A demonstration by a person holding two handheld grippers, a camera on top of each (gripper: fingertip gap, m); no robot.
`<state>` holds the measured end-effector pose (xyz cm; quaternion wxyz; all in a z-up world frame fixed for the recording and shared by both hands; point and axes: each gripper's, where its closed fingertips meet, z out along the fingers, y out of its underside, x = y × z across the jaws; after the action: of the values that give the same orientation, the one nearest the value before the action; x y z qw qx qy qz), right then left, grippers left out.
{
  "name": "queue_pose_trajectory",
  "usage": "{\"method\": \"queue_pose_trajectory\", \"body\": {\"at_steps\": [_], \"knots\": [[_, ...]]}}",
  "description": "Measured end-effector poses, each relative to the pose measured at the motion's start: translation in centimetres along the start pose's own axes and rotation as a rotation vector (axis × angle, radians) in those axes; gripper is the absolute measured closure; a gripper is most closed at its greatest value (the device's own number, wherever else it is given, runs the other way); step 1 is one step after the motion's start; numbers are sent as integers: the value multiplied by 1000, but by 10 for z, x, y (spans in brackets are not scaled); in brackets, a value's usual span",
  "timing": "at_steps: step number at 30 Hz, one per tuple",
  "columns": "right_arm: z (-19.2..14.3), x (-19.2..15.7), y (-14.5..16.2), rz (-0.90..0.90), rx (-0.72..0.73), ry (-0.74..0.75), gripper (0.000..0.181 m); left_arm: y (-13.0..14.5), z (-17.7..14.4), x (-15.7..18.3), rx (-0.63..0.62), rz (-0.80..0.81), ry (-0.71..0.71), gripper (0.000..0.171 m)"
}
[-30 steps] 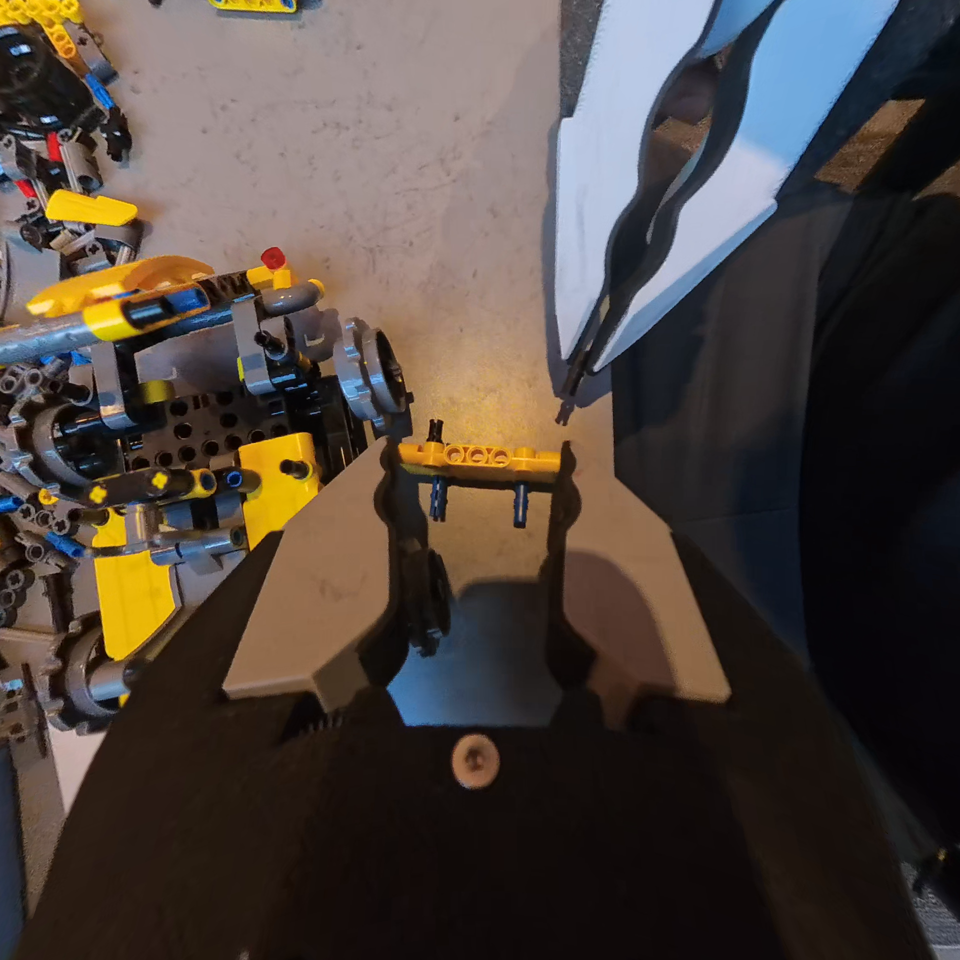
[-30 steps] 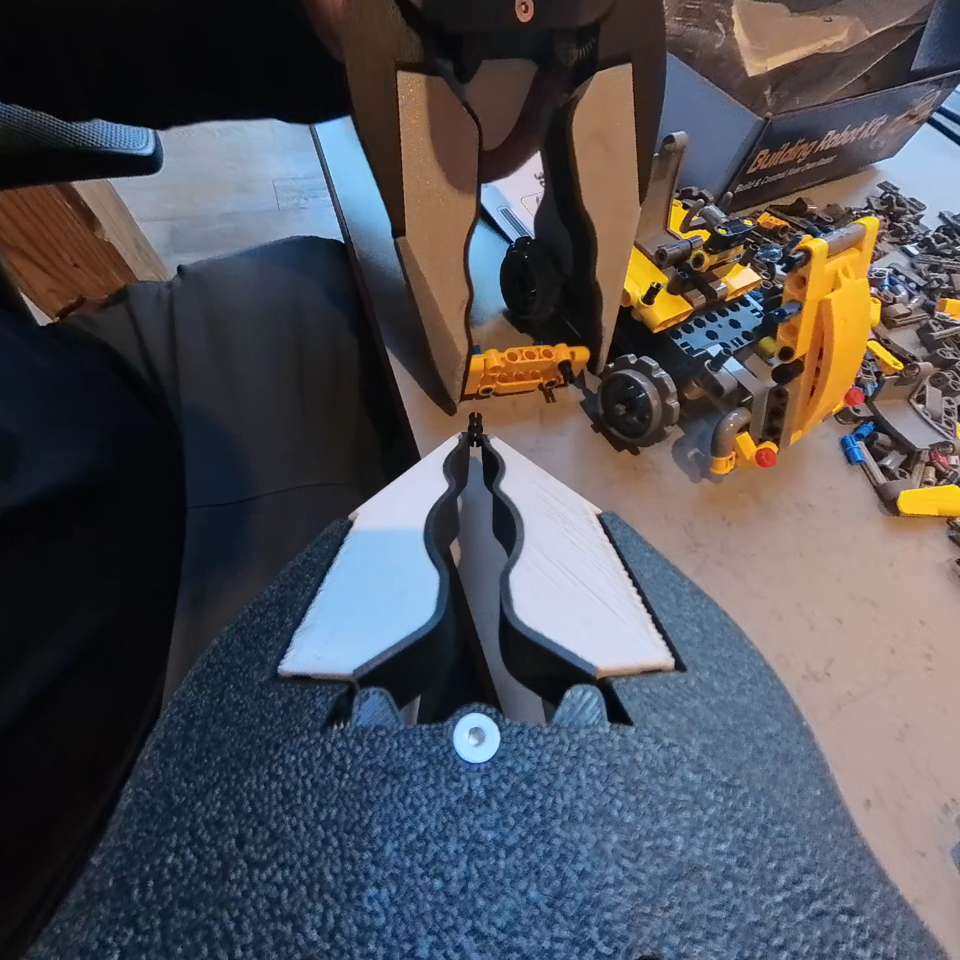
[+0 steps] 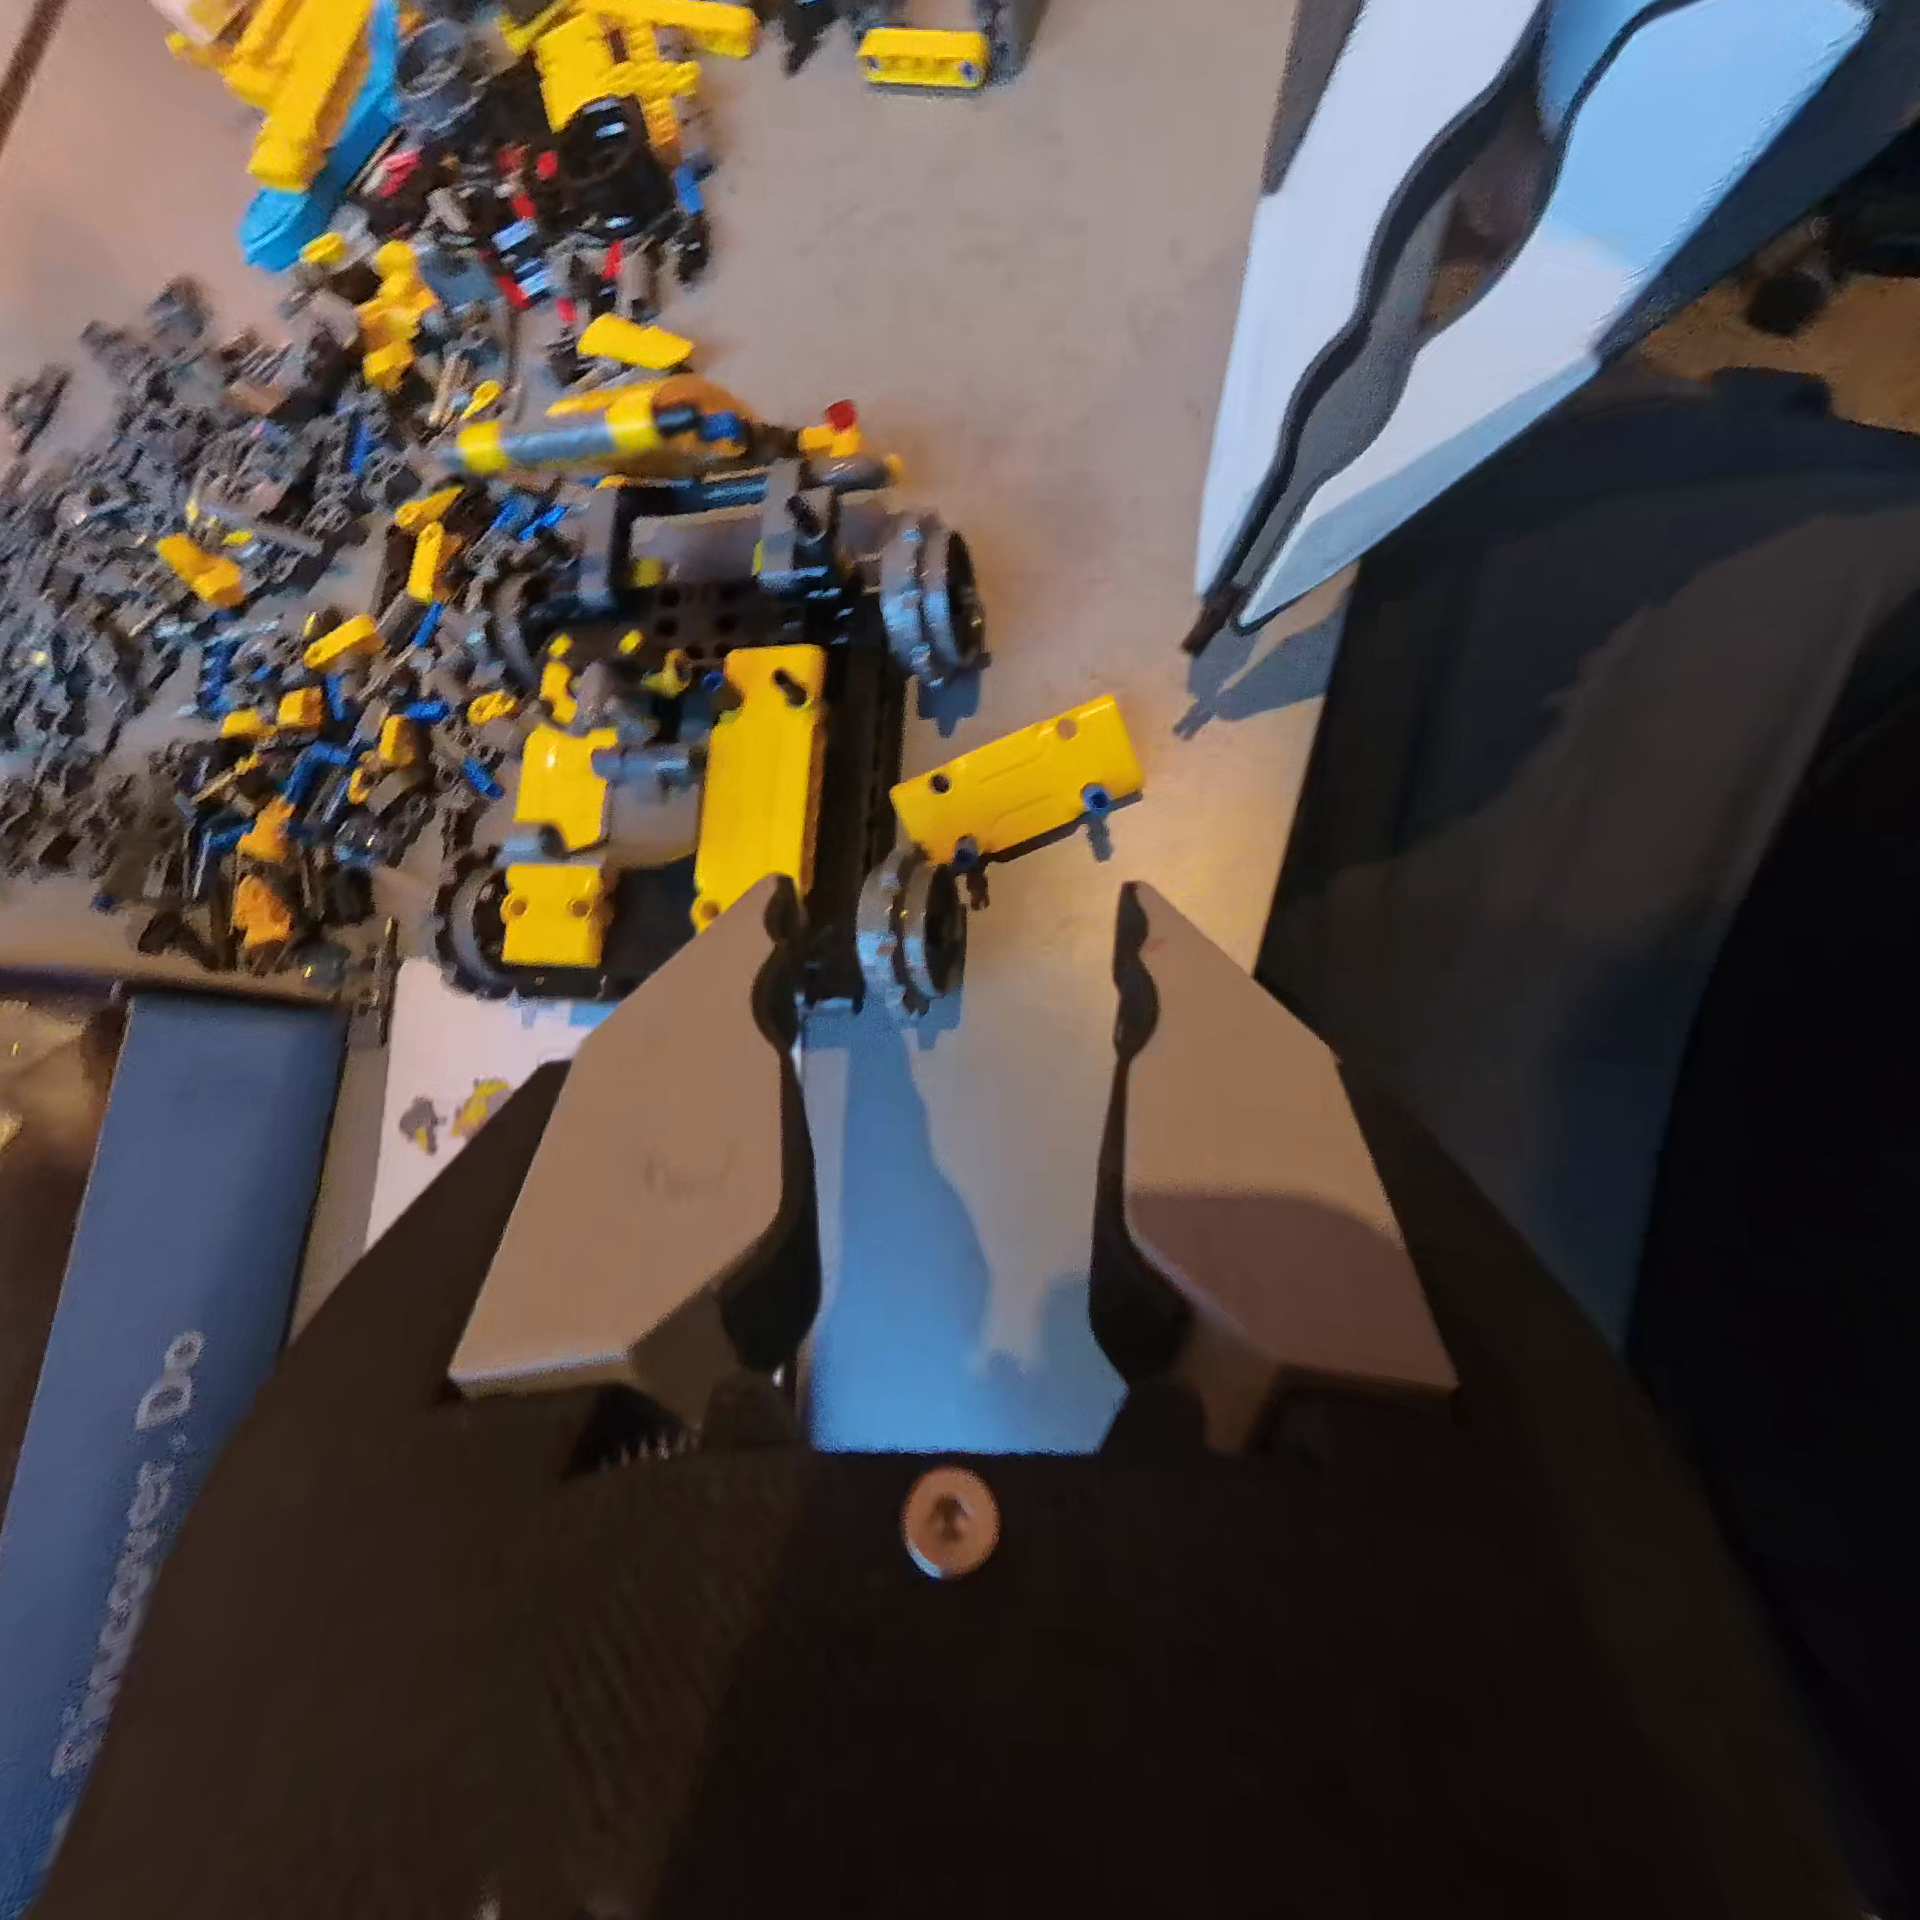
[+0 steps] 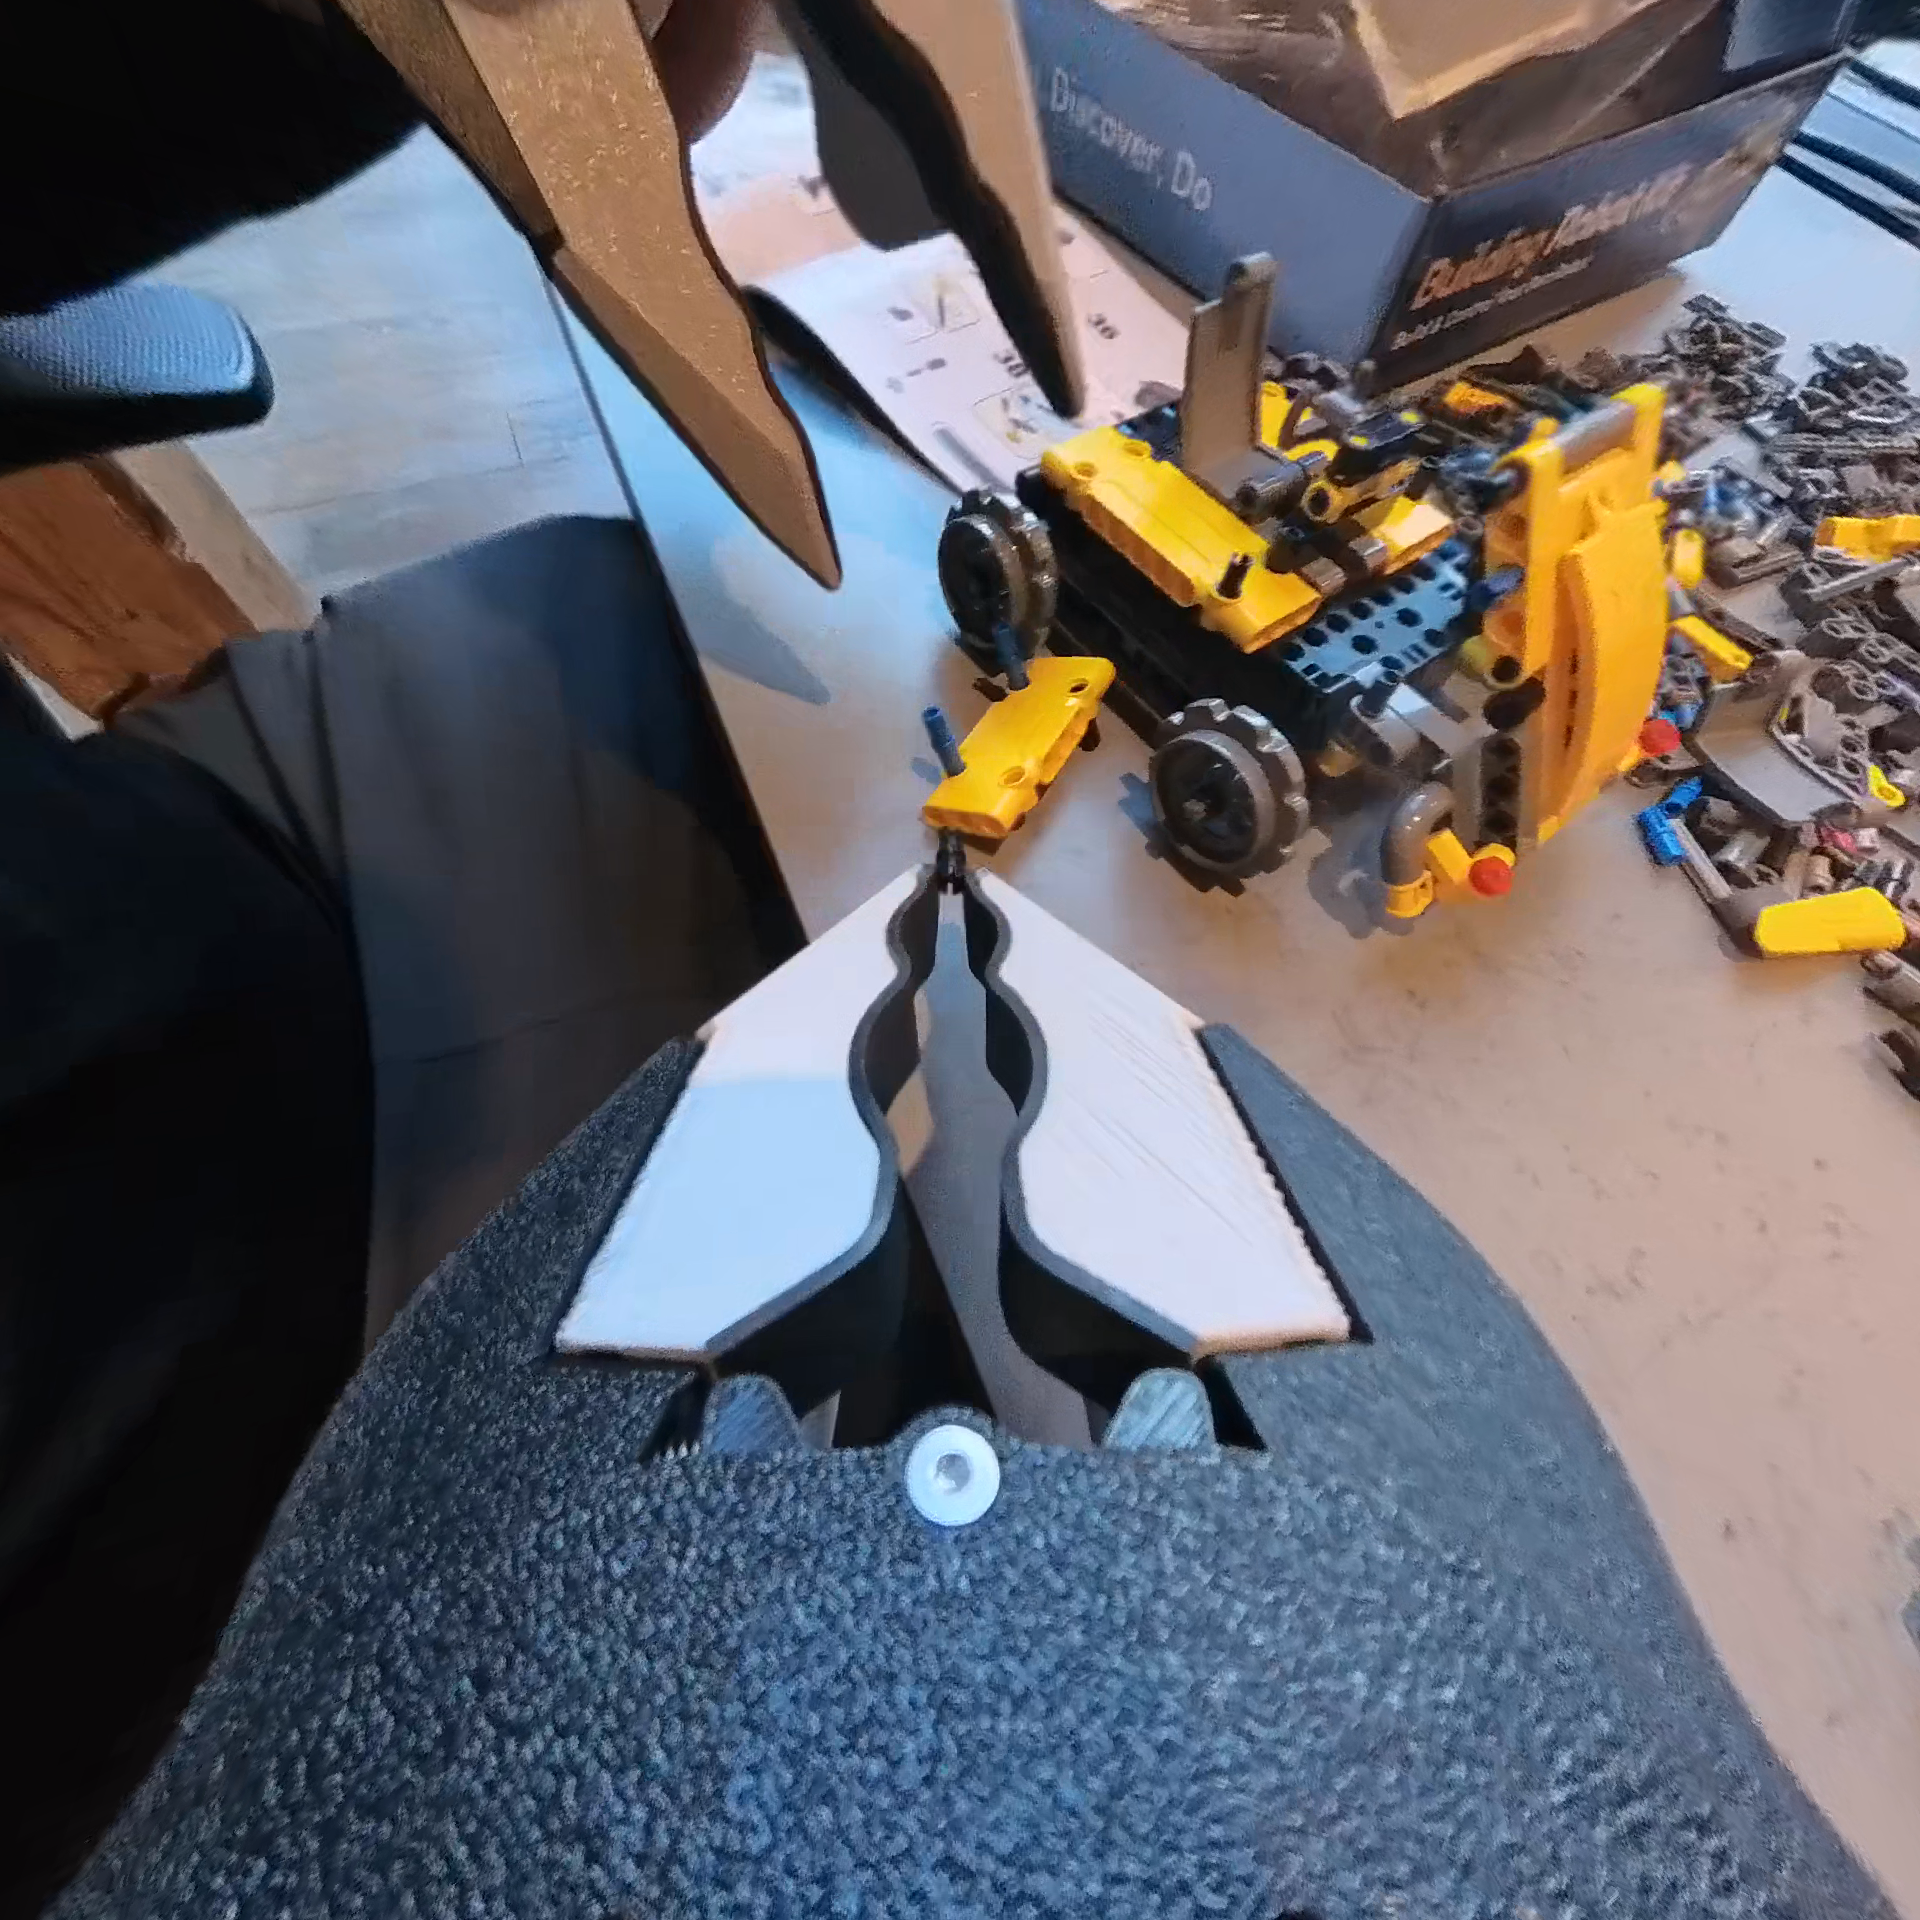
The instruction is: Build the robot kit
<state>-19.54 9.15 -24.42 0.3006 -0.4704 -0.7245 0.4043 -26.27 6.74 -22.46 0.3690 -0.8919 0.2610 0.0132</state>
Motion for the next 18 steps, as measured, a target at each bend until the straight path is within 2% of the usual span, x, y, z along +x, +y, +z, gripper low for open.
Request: {"method": "queue_pose_trajectory", "body": {"at_steps": [1, 4, 7, 13, 15, 18], "knots": [[0, 1, -2, 17, 6, -5, 177, 3, 0, -5, 1, -24, -20, 116], [0, 0, -5, 30, 18, -20, 177, 17, 10, -20, -46, -20, -75, 124], [1, -3, -4, 11, 5, -13, 176, 14, 16, -32, -25, 5, -116, 129], [1, -7, -5, 2, 7, -21, 177, 11, 23, -61, -71, 62, -203, 131], [0, -6, -4, 0, 4, -18, 177, 6, 18, -58, -39, 17, -180, 130], [-3, -3, -2, 5, 6, -12, 177, -5, 9, -32, 32, -50, -96, 127]]}}
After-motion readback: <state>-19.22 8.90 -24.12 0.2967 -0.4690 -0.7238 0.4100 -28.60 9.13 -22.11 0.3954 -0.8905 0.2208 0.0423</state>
